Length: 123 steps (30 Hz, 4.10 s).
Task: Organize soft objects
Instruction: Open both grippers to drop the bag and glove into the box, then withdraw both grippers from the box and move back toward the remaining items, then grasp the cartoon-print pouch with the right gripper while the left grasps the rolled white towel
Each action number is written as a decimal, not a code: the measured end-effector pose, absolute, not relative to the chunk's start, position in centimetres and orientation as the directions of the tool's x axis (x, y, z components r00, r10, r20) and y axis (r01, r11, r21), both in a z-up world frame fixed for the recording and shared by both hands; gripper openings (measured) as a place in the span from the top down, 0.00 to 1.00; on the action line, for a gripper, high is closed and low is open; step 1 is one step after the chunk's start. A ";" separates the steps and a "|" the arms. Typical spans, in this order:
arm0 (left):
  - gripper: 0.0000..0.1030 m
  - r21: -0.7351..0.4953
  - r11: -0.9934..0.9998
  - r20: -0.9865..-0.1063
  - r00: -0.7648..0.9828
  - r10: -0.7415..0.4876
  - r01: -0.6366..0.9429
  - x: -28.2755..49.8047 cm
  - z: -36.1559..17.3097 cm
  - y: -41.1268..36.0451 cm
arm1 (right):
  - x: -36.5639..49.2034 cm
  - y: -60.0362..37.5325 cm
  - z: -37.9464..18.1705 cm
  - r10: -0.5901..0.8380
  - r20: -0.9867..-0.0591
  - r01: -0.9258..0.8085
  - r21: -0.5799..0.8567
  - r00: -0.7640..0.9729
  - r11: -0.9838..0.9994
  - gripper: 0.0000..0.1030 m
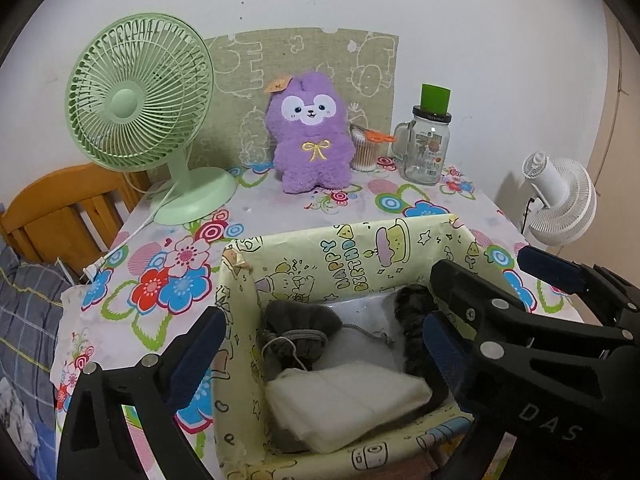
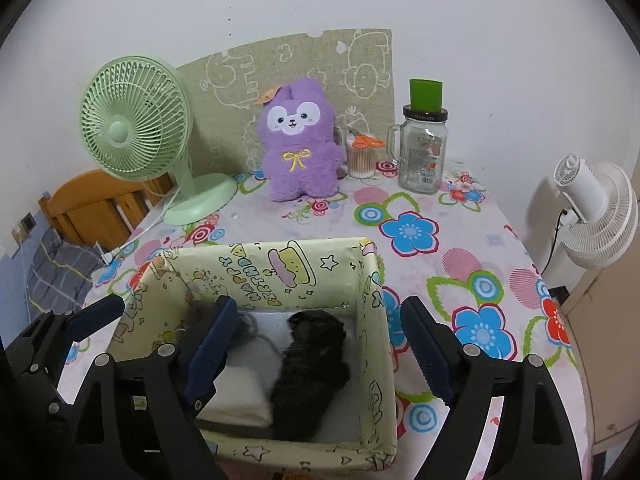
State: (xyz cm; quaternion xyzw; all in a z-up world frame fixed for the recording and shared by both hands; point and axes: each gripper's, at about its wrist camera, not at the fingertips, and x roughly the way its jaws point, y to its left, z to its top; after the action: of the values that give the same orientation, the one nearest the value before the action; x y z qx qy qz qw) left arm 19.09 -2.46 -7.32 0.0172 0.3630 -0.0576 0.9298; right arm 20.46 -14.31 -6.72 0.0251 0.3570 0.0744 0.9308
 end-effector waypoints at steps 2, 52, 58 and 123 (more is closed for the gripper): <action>0.02 -0.011 0.992 -0.674 0.731 -0.101 0.126 18.7 -7.1 -2.5 | 20.2 -14.3 -6.5 0.157 -0.656 -0.122 0.099 0.738 0.988 0.12; 0.00 0.018 0.992 -0.544 0.833 -0.098 0.128 8.2 -2.0 -2.7 | 9.4 -14.5 -0.7 0.171 -0.529 -0.150 0.083 0.831 0.985 0.10; 0.00 0.019 0.991 -0.534 0.840 -0.100 0.130 7.0 -1.8 -2.8 | 8.1 -14.5 -0.4 0.171 -0.520 -0.151 0.080 0.837 0.985 0.10; 0.00 -0.029 0.994 -0.703 0.705 -0.094 0.104 6.8 -11.9 -1.8 | 7.4 -13.2 -10.5 0.179 -0.697 -0.162 0.091 0.694 0.983 0.11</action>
State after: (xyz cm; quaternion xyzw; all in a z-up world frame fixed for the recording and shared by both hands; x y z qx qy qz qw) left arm 6.81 -1.79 -11.94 0.0064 0.3801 -0.0536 0.9233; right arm 7.45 -13.20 -10.52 0.0114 0.3799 0.0926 0.9203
